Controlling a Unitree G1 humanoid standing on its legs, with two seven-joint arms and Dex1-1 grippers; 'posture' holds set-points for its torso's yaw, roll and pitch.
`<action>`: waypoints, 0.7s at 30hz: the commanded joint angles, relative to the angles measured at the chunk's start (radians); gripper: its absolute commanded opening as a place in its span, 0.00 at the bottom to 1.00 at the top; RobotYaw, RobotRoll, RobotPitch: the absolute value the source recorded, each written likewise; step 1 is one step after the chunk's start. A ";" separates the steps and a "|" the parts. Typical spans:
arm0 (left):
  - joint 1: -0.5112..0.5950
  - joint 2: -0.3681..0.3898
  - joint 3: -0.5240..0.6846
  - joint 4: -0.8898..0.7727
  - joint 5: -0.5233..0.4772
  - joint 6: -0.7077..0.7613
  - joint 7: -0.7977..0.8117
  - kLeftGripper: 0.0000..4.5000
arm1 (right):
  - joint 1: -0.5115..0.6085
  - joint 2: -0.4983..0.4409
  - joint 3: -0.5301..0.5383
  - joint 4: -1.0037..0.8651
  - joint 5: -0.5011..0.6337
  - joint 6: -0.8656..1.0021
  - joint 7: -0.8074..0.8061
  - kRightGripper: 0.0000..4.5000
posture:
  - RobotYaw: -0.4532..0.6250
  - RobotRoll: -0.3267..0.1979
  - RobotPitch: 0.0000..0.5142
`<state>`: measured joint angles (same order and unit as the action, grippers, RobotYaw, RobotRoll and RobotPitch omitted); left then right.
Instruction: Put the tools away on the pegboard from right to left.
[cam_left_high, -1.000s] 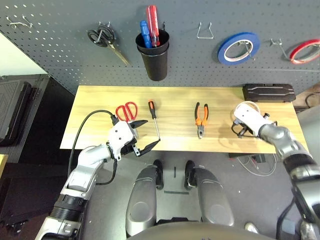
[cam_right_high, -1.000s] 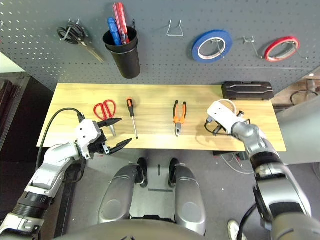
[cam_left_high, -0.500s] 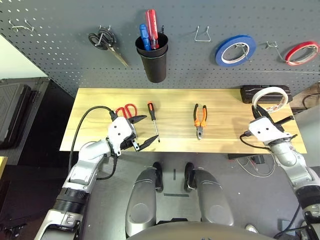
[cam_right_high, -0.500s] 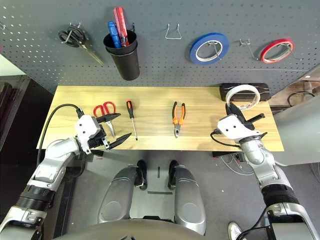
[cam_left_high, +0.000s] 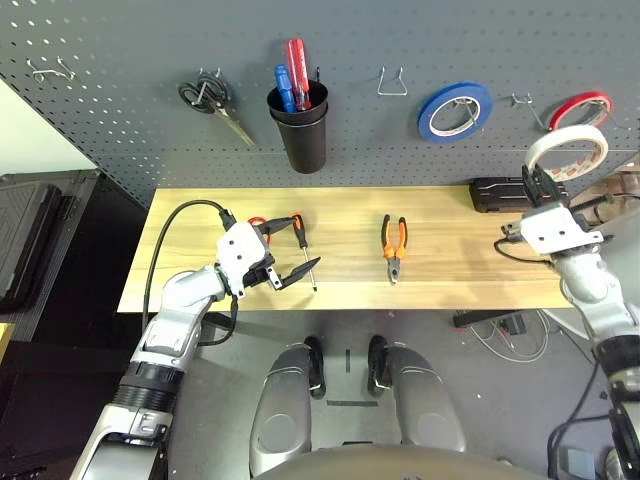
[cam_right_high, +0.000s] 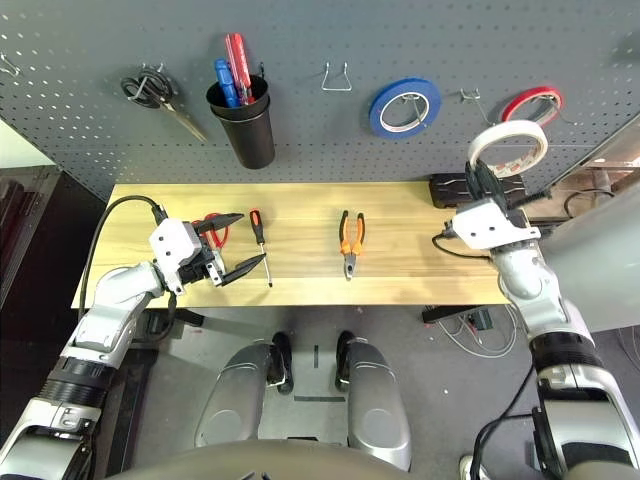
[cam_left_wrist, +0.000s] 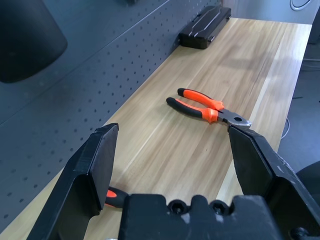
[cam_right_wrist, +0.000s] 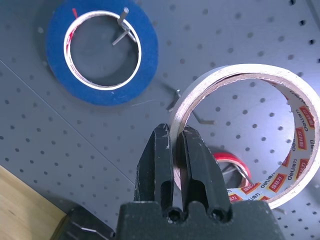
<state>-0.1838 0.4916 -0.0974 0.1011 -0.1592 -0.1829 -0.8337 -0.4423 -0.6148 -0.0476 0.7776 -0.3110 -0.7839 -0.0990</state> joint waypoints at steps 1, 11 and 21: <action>0.006 -0.001 -0.006 0.011 0.001 0.002 -0.008 1.00 | -0.061 0.003 0.019 0.099 0.013 0.033 0.045 0.01 | 0.45 0.62 0.29; 0.009 -0.001 -0.002 -0.006 0.001 0.014 -0.001 1.00 | -0.299 0.053 0.073 0.357 0.004 0.155 0.134 0.01 | 0.47 0.62 0.29; 0.026 0.001 0.000 -0.035 0.001 0.027 0.010 1.00 | -0.432 0.122 0.081 0.485 0.019 0.296 0.142 0.07 | 0.49 0.62 0.32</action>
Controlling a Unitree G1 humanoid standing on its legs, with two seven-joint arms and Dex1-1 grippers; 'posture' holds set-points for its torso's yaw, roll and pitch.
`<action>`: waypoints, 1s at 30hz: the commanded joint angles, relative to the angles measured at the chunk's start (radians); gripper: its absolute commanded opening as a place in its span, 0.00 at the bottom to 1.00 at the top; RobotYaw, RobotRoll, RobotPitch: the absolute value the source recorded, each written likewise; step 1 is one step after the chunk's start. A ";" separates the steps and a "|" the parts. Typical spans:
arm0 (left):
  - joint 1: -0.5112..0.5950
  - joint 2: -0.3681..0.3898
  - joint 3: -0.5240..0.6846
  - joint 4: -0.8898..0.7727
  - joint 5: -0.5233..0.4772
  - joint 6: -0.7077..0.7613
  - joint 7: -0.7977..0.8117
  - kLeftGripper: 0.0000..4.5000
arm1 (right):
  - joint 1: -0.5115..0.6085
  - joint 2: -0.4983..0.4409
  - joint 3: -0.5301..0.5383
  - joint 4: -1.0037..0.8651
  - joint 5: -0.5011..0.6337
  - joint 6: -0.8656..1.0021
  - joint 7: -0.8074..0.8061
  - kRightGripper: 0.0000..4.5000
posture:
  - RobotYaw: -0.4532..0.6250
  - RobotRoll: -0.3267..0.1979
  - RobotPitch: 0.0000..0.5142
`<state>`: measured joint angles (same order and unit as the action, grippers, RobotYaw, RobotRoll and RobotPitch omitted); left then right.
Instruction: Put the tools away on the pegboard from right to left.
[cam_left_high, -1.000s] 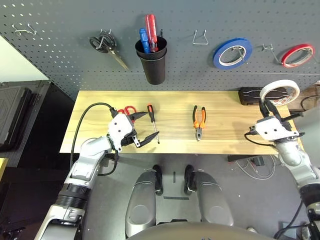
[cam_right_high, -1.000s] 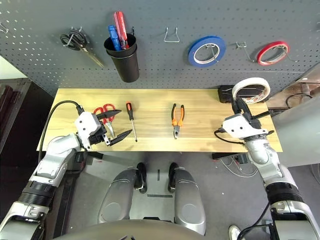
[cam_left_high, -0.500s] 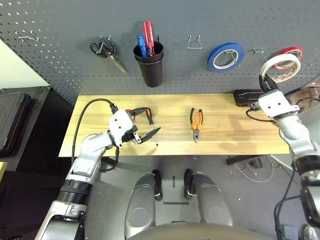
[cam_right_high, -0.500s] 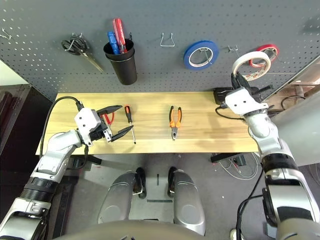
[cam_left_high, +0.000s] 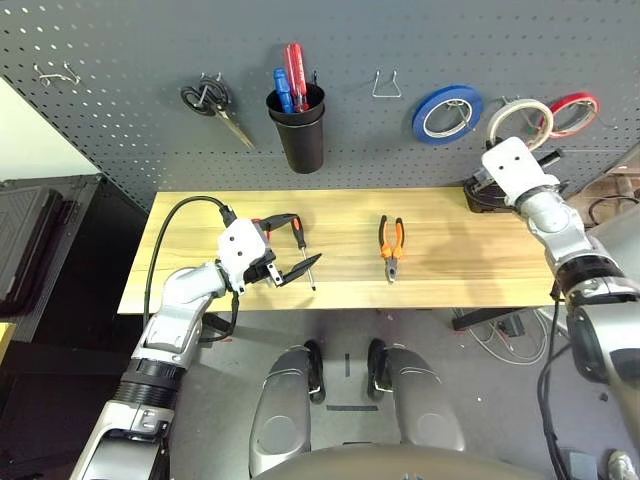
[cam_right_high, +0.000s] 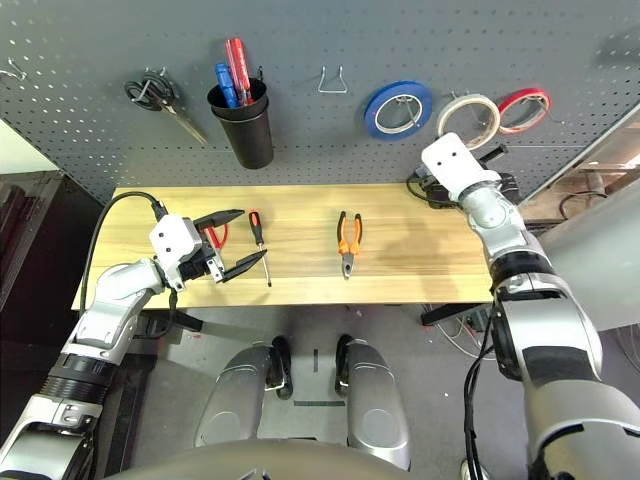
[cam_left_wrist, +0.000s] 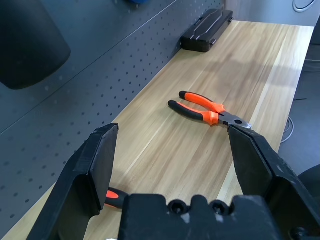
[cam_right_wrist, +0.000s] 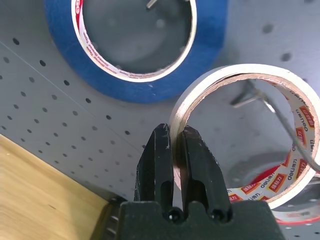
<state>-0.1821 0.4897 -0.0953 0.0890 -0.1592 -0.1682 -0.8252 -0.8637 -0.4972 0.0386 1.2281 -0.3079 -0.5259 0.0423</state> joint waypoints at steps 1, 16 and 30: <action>0.027 0.002 -0.002 -0.027 0.001 0.014 0.003 1.00 | -0.015 0.007 -0.008 0.036 0.019 0.036 0.001 0.14 | 0.49 0.62 0.32; 0.100 0.016 0.021 -0.092 -0.002 0.034 0.028 1.00 | 0.242 -0.048 -0.095 -0.225 0.219 -0.262 0.170 0.99 | 0.52 0.62 0.38; 0.118 0.030 0.032 -0.106 -0.006 0.040 0.019 1.00 | 0.601 0.015 -0.086 -0.699 0.306 -0.092 0.297 0.99 | 0.51 0.62 0.40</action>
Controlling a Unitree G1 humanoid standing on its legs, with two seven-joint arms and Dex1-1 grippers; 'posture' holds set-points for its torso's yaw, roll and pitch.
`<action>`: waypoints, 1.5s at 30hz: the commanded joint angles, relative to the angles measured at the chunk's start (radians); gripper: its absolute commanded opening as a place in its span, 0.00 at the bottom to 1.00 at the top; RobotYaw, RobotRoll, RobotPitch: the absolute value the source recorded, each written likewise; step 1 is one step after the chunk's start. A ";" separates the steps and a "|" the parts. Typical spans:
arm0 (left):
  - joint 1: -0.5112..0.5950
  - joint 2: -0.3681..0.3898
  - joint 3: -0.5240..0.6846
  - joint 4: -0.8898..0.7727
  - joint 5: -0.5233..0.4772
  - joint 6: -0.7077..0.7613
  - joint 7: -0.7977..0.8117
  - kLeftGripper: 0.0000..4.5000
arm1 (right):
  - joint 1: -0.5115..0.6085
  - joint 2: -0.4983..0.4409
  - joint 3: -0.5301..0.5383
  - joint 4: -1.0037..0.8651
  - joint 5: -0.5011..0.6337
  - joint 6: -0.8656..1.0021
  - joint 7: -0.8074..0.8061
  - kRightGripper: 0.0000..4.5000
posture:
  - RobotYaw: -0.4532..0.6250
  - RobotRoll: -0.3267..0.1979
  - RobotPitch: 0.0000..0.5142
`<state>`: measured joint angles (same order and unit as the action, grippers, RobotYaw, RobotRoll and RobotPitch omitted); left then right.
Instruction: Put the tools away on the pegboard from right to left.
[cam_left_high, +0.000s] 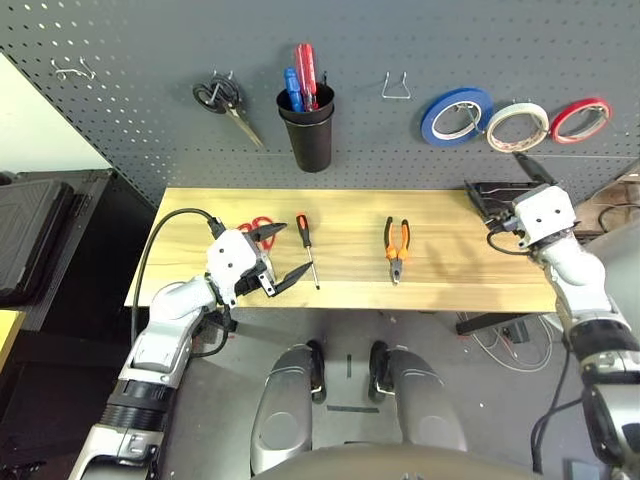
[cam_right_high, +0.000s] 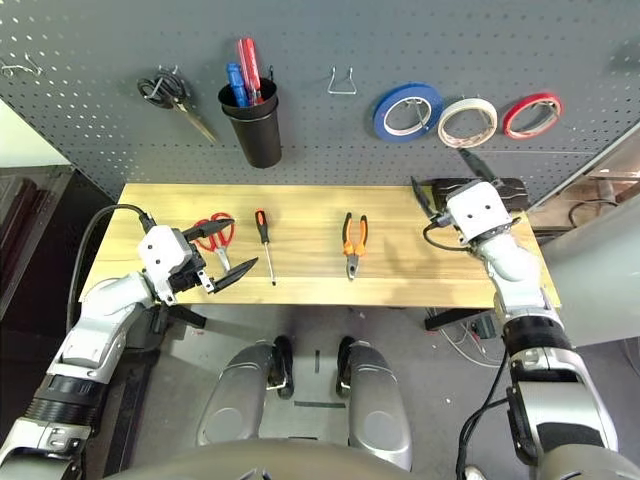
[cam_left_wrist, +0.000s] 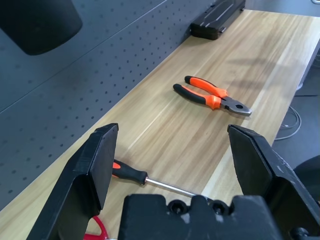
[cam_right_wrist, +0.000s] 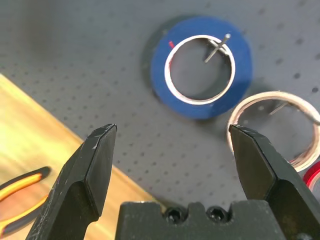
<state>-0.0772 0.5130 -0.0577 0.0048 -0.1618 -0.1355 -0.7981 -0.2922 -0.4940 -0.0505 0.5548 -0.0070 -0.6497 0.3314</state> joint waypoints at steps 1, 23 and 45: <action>0.014 0.007 -0.006 -0.023 -0.003 0.008 -0.008 1.00 | 0.039 0.017 0.005 -0.040 0.003 0.052 0.007 0.99 | 0.51 0.62 0.40; 0.018 0.067 -0.047 -0.010 0.066 0.016 -0.033 1.00 | -0.187 0.292 -0.014 -0.209 0.002 1.212 -0.214 0.99 | 0.52 0.62 0.51; 0.001 0.062 -0.071 0.000 0.076 0.008 -0.036 1.00 | -0.499 0.513 -0.141 0.112 0.057 1.612 -0.487 0.99 | 0.55 0.62 0.55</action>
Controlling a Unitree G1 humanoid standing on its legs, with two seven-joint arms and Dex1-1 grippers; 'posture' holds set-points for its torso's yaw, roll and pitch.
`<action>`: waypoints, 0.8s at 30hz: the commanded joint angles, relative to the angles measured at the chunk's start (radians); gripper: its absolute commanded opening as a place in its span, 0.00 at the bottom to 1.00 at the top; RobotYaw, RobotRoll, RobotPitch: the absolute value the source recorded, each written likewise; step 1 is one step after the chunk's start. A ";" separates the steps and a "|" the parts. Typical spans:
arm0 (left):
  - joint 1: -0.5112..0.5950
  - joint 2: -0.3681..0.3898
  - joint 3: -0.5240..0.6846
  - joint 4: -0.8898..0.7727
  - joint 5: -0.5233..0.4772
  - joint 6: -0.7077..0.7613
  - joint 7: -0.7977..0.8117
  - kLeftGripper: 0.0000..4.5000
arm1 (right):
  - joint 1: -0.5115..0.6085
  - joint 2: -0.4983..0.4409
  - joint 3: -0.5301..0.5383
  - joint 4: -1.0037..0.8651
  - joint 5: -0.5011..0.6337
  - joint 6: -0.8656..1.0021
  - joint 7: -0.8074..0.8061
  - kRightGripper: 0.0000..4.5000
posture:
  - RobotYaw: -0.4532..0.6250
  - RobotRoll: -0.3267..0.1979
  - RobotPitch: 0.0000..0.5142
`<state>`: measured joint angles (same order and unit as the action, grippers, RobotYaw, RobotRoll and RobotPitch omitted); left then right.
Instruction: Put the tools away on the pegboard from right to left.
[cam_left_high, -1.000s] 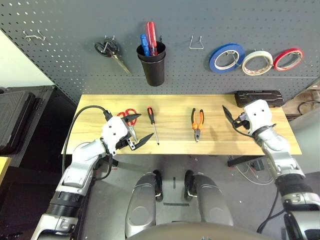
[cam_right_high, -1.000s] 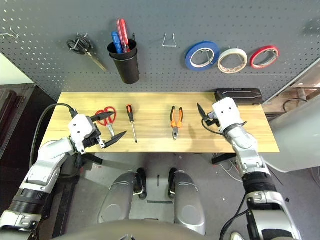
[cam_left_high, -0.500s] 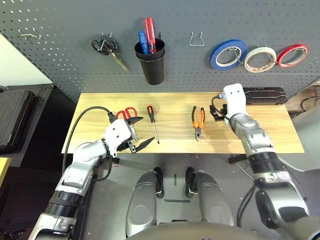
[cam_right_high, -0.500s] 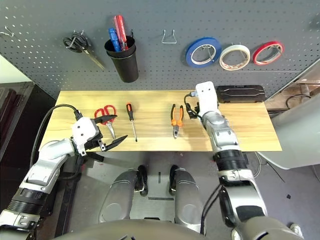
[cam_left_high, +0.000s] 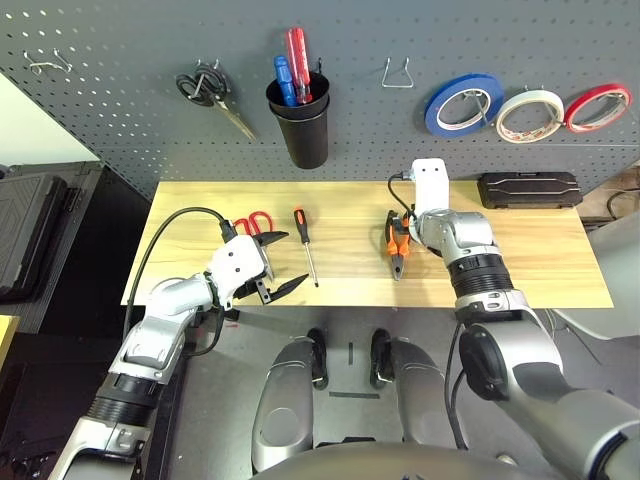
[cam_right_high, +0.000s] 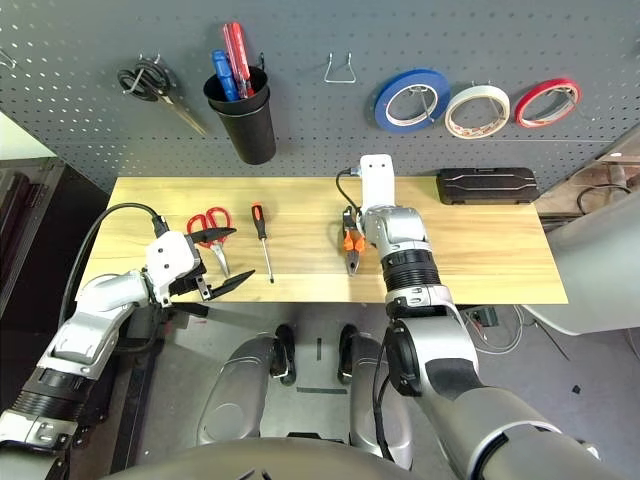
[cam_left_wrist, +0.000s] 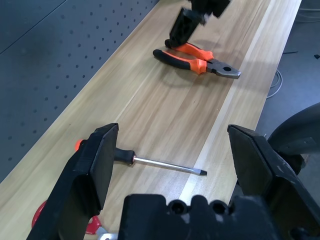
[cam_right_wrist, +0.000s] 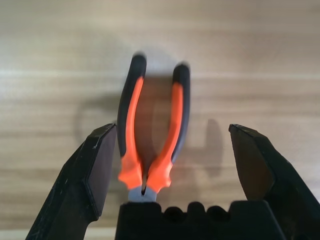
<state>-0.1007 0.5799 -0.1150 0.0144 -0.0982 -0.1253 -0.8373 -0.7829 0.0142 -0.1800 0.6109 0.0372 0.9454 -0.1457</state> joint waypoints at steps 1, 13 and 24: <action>0.026 -0.005 -0.015 -0.012 0.013 -0.001 0.006 1.00 | -0.013 0.005 -0.012 0.073 0.013 0.016 -0.012 0.99 | 0.56 0.62 0.55; 0.040 -0.010 -0.020 -0.035 0.014 0.009 0.023 1.00 | -0.072 0.006 -0.033 0.334 0.027 -0.130 -0.027 0.99 | 0.58 0.62 0.58; 0.050 0.006 -0.027 -0.065 0.012 0.026 0.009 1.00 | -0.117 -0.006 -0.032 0.523 0.029 -0.275 -0.013 0.99 | 0.59 0.62 0.61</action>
<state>-0.0722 0.5768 -0.1304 -0.0296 -0.0960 -0.1087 -0.8202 -0.9235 0.0110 -0.2083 1.0826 0.0589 0.6735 -0.1582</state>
